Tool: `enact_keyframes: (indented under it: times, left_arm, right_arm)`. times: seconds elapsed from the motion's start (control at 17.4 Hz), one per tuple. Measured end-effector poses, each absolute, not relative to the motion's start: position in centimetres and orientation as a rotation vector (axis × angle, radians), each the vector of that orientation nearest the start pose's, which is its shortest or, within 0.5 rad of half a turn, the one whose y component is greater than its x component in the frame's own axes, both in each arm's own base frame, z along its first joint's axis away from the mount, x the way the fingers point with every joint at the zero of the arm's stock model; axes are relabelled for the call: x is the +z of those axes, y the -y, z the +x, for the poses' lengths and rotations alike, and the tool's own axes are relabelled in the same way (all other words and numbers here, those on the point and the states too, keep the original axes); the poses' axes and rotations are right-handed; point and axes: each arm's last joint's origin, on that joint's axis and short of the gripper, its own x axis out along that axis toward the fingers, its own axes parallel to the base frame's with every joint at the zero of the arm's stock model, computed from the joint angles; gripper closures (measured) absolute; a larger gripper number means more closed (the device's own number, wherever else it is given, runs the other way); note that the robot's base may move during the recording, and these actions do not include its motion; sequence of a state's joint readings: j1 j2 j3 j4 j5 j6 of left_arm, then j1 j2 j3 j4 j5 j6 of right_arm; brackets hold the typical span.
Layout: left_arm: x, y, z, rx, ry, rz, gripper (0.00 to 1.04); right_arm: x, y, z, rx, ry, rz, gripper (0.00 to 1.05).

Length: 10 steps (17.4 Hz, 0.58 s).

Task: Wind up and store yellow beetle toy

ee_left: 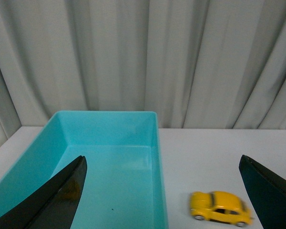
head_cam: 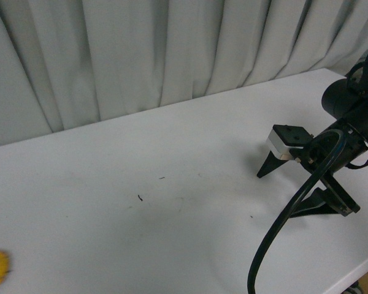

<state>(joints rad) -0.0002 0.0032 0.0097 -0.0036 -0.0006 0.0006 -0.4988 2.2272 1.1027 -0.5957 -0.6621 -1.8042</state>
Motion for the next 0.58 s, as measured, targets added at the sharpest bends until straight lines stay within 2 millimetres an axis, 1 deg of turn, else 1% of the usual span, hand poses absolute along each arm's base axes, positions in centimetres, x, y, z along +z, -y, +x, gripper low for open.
enact_keyframes:
  times: [0.12,0.23,0.35,0.4,0.46,0.58]
  left_arm:
    - [16.6,0.0,9.7,0.000,0.003,0.001,0.07]
    - [16.6,0.0,9.7,0.000,0.003,0.001,0.07]
    - [16.6,0.0,9.7,0.000,0.003,0.001,0.07]
    - [16.6,0.0,9.7,0.000,0.003,0.001,0.07]
    - [16.6,0.0,9.7,0.000,0.003,0.001,0.07]
    - [16.6,0.0,9.7,0.000,0.003,0.001,0.07]
  right_arm:
    - [3.1,14.2,29.9,1.136,-0.773,-0.563,0.07]
    - [3.9,13.9,30.9,1.102,-0.760,-0.590,0.07]
    - [5.7,13.4,32.3,1.090,-0.714,-0.685,0.07]
    - [6.6,13.2,32.7,1.089,-0.691,-0.704,0.07]
    - [7.8,13.1,33.1,1.080,-0.663,-0.731,0.07]
    - [12.8,12.5,34.7,1.045,-0.529,-0.840,0.07]
